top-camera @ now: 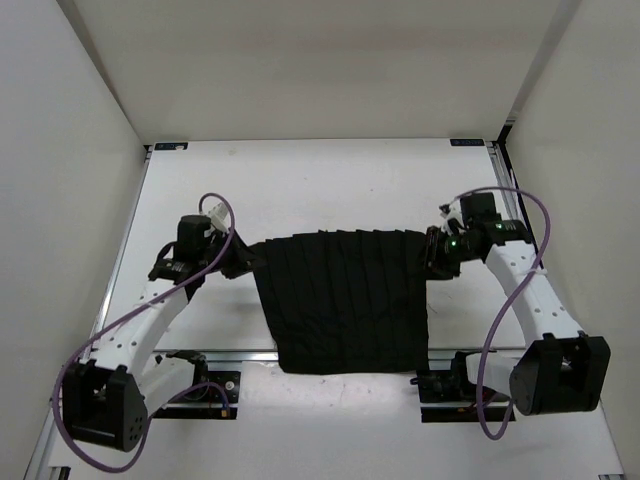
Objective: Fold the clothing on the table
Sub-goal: Flatten the skirt out
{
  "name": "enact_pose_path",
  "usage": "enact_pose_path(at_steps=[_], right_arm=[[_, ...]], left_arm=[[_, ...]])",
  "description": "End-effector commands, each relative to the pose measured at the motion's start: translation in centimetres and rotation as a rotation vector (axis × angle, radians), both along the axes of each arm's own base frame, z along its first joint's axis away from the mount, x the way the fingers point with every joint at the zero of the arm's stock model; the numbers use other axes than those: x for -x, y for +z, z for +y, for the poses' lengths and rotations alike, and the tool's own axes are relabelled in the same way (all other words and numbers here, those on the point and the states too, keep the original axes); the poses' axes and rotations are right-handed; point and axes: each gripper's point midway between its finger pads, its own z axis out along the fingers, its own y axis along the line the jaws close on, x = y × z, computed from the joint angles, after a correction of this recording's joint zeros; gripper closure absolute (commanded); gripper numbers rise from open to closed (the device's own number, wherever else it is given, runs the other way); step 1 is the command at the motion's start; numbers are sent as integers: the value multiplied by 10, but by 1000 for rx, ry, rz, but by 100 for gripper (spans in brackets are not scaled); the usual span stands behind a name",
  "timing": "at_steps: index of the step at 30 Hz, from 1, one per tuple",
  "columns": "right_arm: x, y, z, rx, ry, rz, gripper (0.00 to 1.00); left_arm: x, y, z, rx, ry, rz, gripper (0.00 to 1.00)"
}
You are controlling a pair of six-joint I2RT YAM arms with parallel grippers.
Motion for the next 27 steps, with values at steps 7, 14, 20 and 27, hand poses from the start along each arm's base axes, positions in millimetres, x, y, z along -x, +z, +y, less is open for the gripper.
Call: enact_pose_path(at_steps=[7, 14, 20, 27], right_arm=[[-42, -49, 30, 30, 64, 63, 100], [-33, -104, 46, 101, 132, 226, 100], [-76, -120, 43, 101, 144, 277, 100], [-183, -117, 28, 95, 78, 176, 100]], left_arm=[[-20, -53, -38, -109, -102, 49, 100], [-24, -118, -9, -466, -92, 147, 100], [-75, -126, -15, -635, -149, 142, 100], [-168, -125, -33, -537, -140, 146, 100]])
